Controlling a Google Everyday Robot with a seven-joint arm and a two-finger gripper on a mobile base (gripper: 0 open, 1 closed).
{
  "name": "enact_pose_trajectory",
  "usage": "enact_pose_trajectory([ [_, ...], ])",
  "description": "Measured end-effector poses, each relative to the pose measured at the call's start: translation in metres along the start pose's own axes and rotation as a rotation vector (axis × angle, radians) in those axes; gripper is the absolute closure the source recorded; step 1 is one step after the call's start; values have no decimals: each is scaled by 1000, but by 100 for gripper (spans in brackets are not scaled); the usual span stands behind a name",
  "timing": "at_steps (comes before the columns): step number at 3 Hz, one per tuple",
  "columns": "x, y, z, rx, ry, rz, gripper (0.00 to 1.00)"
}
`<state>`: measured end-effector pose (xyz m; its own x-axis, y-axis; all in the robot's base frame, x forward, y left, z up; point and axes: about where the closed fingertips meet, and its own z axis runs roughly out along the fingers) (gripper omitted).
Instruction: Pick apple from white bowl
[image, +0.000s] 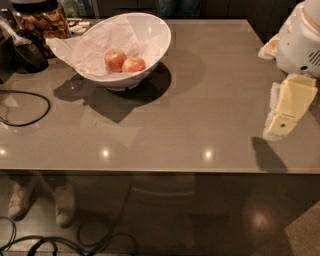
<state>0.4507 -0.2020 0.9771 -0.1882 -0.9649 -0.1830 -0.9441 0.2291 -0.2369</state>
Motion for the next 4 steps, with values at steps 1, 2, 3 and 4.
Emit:
enact_pose_trajectory([
  [1, -19, -7, 7, -13, 23, -47, 0],
  [2, -21, -9, 6, -3, 18, -50, 0],
  [3, -26, -16, 7, 6, -45, -37, 0],
  [4, -36, -30, 8, 12, -86, -9, 0],
])
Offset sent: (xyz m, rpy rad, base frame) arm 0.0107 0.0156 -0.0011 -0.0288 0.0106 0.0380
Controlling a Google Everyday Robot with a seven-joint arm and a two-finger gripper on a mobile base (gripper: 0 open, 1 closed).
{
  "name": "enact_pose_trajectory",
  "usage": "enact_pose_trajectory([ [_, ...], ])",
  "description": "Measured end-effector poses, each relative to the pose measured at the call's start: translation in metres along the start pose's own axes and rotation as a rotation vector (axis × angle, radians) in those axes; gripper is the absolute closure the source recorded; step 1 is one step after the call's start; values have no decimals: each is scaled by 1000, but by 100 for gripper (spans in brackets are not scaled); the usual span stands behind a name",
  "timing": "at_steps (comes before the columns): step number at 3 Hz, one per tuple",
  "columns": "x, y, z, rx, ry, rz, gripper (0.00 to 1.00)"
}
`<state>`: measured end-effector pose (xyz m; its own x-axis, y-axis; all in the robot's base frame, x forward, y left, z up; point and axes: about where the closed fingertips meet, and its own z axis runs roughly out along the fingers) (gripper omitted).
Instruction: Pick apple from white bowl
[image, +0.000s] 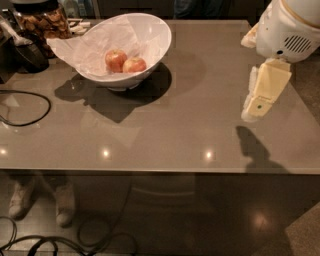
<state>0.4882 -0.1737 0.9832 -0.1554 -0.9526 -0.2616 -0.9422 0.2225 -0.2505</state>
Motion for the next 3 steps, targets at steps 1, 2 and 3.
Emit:
enact_pose_trajectory([
  [1, -17, -25, 6, -28, -27, 18, 0],
  [2, -45, -47, 8, -44, -51, -9, 0],
  [3, -50, -51, 7, -25, -65, -13, 0],
])
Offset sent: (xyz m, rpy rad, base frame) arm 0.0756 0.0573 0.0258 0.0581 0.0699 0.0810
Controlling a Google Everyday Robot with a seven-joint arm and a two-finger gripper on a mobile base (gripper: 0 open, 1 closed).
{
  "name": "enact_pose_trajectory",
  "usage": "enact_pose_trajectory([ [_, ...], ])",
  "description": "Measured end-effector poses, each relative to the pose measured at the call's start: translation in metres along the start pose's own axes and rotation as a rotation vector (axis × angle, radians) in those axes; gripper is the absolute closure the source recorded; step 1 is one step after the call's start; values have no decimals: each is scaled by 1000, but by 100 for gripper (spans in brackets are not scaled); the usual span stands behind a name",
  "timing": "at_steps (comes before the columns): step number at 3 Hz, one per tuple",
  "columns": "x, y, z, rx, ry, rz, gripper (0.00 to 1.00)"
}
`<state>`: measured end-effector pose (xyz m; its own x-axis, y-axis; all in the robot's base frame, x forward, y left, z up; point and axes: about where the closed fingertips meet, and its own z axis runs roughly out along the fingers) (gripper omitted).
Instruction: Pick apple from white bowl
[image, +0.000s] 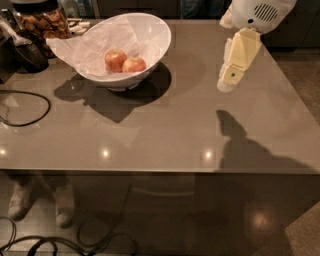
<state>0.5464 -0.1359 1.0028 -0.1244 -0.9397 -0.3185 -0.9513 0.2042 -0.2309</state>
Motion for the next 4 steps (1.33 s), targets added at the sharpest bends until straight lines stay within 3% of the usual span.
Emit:
enact_pose_trajectory([
  [1, -15, -9, 3, 33, -15, -16, 0],
  [3, -59, -43, 26, 3, -60, -29, 0],
  [4, -89, -55, 38, -13, -61, -79, 0],
])
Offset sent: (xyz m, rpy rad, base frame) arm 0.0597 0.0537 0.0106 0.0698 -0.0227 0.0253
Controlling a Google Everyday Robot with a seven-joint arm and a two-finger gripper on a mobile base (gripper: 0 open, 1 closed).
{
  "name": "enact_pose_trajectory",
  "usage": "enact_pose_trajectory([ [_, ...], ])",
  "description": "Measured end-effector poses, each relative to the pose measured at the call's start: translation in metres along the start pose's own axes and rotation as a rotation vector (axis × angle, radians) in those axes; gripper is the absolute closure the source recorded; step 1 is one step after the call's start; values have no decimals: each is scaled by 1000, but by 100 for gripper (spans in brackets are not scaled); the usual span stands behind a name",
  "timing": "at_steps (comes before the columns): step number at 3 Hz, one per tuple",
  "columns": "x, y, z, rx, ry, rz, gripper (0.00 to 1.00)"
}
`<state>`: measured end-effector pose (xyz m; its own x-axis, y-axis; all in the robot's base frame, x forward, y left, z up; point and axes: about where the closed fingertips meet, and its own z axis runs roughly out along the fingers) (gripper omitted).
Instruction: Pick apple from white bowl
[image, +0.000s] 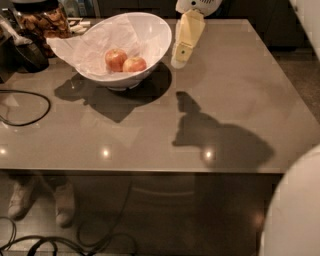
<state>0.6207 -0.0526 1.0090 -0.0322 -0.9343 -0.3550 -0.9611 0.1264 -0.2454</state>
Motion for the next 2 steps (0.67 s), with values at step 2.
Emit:
enact_pose_trajectory([
  [2, -25, -18, 12, 16, -64, -22, 0],
])
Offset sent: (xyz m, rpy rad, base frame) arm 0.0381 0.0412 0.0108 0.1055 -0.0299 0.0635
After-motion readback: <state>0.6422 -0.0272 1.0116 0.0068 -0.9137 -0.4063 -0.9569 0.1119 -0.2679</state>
